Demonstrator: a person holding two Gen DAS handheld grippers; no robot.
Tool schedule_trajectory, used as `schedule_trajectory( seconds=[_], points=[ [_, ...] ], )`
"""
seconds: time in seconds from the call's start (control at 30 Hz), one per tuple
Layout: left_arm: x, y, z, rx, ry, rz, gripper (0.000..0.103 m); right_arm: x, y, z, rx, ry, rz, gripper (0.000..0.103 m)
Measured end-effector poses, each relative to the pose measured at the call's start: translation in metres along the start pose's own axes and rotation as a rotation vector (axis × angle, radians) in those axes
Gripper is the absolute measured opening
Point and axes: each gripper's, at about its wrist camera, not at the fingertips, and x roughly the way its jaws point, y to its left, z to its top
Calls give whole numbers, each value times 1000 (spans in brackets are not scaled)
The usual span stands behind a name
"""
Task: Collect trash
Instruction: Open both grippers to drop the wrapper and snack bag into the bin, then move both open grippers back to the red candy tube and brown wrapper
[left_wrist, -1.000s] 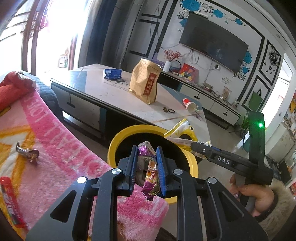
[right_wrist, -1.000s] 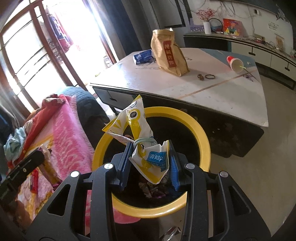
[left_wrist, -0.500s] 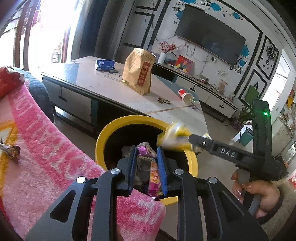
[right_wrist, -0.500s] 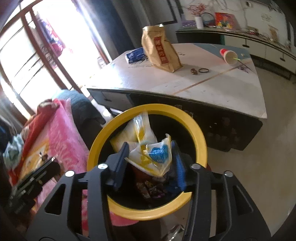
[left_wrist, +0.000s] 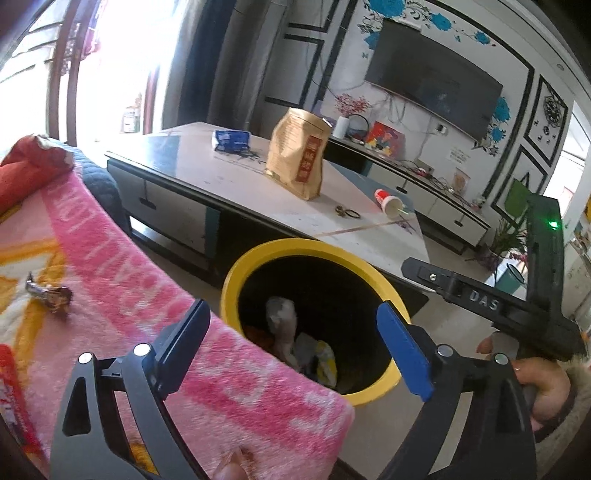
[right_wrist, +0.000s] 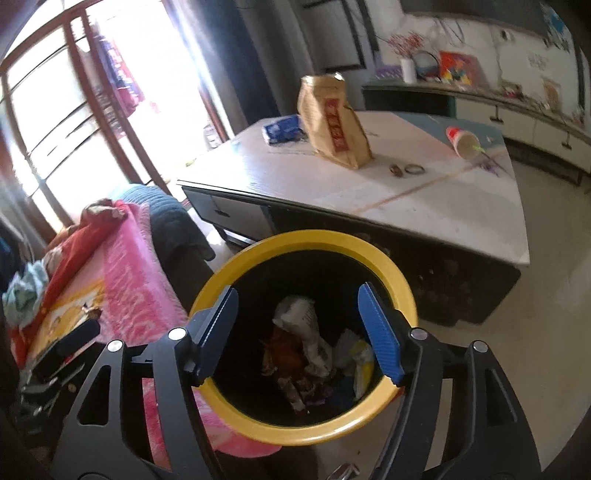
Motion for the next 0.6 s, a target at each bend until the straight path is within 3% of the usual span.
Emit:
schedule_trajectory(
  seconds=[0.6],
  points=[
    [-80,55,-2,-69,-149,192,89,-27,68,-7,-183,-80,158,68]
  ],
)
